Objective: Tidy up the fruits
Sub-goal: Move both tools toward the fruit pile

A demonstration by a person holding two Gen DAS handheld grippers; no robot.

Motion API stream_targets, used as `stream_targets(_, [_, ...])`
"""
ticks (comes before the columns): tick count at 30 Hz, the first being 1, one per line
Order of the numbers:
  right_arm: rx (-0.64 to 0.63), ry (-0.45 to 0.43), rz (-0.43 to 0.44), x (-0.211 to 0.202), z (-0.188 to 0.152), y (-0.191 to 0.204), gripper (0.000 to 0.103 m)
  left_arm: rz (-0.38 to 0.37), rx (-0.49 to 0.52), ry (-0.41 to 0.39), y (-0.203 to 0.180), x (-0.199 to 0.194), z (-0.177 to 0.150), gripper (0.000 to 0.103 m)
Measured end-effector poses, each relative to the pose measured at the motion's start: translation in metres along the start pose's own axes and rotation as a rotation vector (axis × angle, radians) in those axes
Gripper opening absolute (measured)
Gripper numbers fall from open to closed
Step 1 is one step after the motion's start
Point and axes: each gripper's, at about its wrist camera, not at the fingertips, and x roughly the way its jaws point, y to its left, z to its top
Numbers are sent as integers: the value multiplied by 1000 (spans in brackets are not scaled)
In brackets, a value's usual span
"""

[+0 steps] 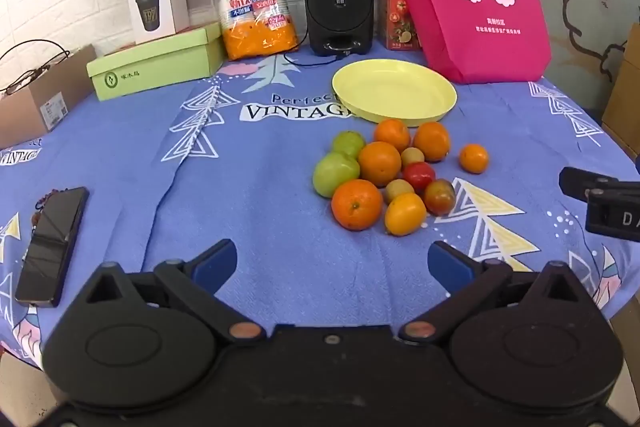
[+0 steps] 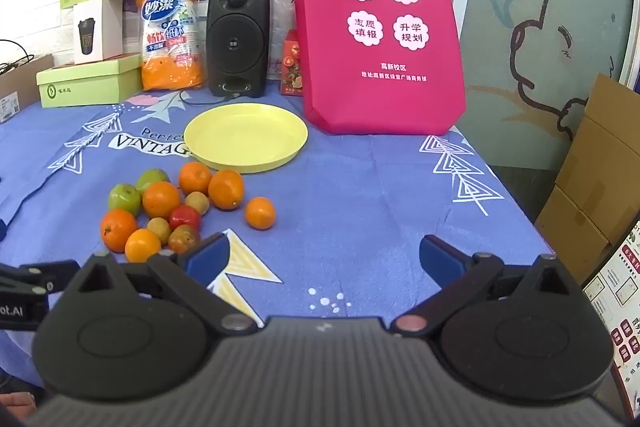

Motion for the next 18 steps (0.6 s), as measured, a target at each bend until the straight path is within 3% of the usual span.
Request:
stream_targets(2, [5, -1, 3, 1, 0, -1, 103, -17, -1, -32, 2, -1, -1, 103])
stream_targets(7, [2, 0, 1, 2, 0, 1, 103, 49, 4, -60, -1, -8, -2, 103])
stream_targets(14, [-22, 43, -40, 15, -10, 12, 103, -17, 20, -88, 3, -4, -2, 103])
stream_targets(18, [0, 72, 20, 12, -1, 7, 103, -13, 7, -94, 3, -3, -1, 103])
